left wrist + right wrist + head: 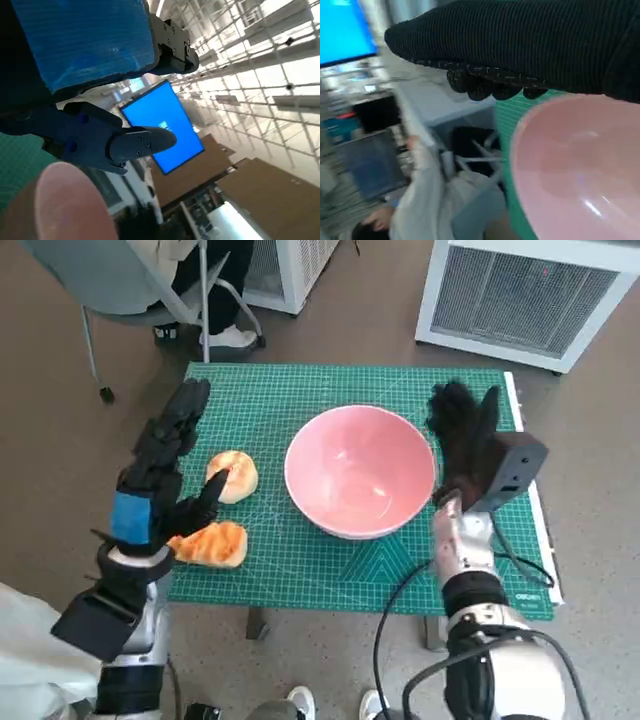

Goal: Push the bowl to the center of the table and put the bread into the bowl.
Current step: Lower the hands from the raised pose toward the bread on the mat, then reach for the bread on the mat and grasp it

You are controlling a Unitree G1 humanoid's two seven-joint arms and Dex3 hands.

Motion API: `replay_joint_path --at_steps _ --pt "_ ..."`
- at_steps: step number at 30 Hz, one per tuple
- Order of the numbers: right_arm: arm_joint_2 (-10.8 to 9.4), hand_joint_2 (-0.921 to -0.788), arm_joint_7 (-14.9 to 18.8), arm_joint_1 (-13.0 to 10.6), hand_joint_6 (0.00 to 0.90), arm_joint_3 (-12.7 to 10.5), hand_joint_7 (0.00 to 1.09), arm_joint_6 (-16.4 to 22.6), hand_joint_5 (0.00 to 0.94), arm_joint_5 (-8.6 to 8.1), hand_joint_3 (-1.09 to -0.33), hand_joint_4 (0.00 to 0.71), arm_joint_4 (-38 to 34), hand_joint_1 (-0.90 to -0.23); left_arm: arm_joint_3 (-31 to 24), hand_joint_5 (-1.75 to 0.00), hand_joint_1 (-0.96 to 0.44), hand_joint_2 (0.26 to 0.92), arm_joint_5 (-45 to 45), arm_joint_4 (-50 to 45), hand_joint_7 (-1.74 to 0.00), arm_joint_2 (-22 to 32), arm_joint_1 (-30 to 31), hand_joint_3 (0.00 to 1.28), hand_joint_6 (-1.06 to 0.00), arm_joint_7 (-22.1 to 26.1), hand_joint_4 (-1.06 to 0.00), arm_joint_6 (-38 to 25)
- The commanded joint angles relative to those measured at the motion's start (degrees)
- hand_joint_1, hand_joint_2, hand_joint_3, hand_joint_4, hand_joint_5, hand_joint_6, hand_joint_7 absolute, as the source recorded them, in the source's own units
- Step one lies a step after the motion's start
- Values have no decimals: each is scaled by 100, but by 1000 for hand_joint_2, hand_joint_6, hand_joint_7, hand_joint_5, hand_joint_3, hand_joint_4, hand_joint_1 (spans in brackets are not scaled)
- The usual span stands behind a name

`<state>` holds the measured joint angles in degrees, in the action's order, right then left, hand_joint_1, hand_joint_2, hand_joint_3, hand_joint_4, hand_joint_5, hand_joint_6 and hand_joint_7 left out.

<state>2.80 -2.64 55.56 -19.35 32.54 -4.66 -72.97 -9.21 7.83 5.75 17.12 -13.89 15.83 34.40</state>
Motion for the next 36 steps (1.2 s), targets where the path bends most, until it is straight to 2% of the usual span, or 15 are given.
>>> replay_joint_path --at_steps 1,3,5,8,13,16,22,29,36 --pt "105 -921 118 40 11 273 734 651 37 211 -876 297 245 -523 -166 -8 -420 921 -23 -432 -70 561 270 371 -376 309 -315 -279" --pt "165 -921 377 2 14 408 730 1071 37 245 -870 300 442 -538 -249 -8 -433 921 -171 -637 -63 954 399 363 -375 521 -318 -443" --pt "213 -921 685 -37 15 508 730 1446 37 209 -867 304 646 -551 -314 -7 -446 921 -322 -882 -58 1329 531 352 -373 720 -317 -669" --pt "222 -921 1202 -108 16 623 732 1962 40 44 -863 311 1021 -566 -398 -5 -461 921 -530 -1295 -51 1864 740 319 -367 1029 -315 -1146" --pt "120 -921 1954 -277 1 850 803 2459 47 -337 -822 331 1730 -589 -498 -1 -455 921 -818 -1972 -44 2520 1054 138 -386 1422 -290 -2114" --pt "91 -921 2207 -422 5 1050 841 2594 52 -421 -803 339 2162 -608 -496 0 -437 918 -1059 -2349 -35 2774 1207 59 -399 1566 -283 -2655" --pt "151 -921 2348 -665 0 1324 863 2656 59 -338 -804 340 2683 -621 -352 0 -365 875 -1400 -2700 -21 2995 1368 7 -404 1761 -277 -3118" --pt "146 -921 2270 -810 -1 1445 823 2660 67 -259 -838 331 2862 -603 -81 0 -249 823 -1731 -2929 -9 3199 1448 2 -394 2061 -265 -3544" --pt "177 -921 2125 -898 -1 1520 779 2603 62 -53 -861 302 2962 -594 304 0 -59 798 -1965 -2949 -1 3325 1306 0 -361 2379 -237 -3929"
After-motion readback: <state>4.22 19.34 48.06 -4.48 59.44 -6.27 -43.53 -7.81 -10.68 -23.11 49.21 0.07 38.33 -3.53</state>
